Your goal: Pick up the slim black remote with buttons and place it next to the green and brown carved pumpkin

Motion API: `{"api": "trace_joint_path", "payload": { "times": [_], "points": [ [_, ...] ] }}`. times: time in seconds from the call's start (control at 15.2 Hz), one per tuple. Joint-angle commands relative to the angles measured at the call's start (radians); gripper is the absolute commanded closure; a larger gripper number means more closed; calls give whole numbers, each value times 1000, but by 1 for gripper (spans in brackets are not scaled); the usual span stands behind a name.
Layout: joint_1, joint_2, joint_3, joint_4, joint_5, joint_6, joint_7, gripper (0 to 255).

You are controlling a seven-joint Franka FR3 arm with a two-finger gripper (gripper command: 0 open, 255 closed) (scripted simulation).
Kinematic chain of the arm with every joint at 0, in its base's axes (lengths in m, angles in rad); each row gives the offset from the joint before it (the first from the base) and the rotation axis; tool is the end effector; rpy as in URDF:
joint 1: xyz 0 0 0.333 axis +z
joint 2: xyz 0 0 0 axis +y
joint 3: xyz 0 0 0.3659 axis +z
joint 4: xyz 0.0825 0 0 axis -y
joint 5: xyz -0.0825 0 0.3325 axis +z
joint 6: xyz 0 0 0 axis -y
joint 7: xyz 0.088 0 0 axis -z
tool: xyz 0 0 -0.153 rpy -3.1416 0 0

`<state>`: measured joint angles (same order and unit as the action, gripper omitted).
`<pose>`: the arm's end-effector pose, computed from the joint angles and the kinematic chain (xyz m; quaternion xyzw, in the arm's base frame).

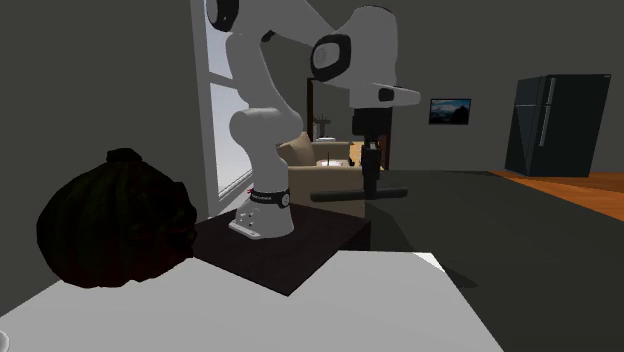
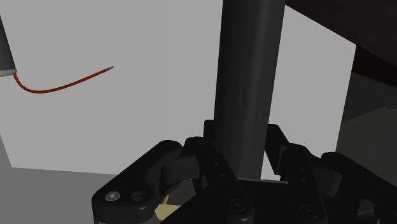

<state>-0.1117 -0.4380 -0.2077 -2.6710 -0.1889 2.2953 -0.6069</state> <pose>0.3112 -0.1145 0.4096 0.9766 0.2110 0.0140 0.0387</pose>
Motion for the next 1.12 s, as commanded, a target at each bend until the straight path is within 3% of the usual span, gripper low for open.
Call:
{"api": "trace_joint_path", "payload": {
  "times": [0.0, 1.06],
  "points": [
    [0, -23, 4, 13, 2, -36, 0, 255],
    [7, -115, 26, 166, 22, -281, -14, 255]
  ]
}}
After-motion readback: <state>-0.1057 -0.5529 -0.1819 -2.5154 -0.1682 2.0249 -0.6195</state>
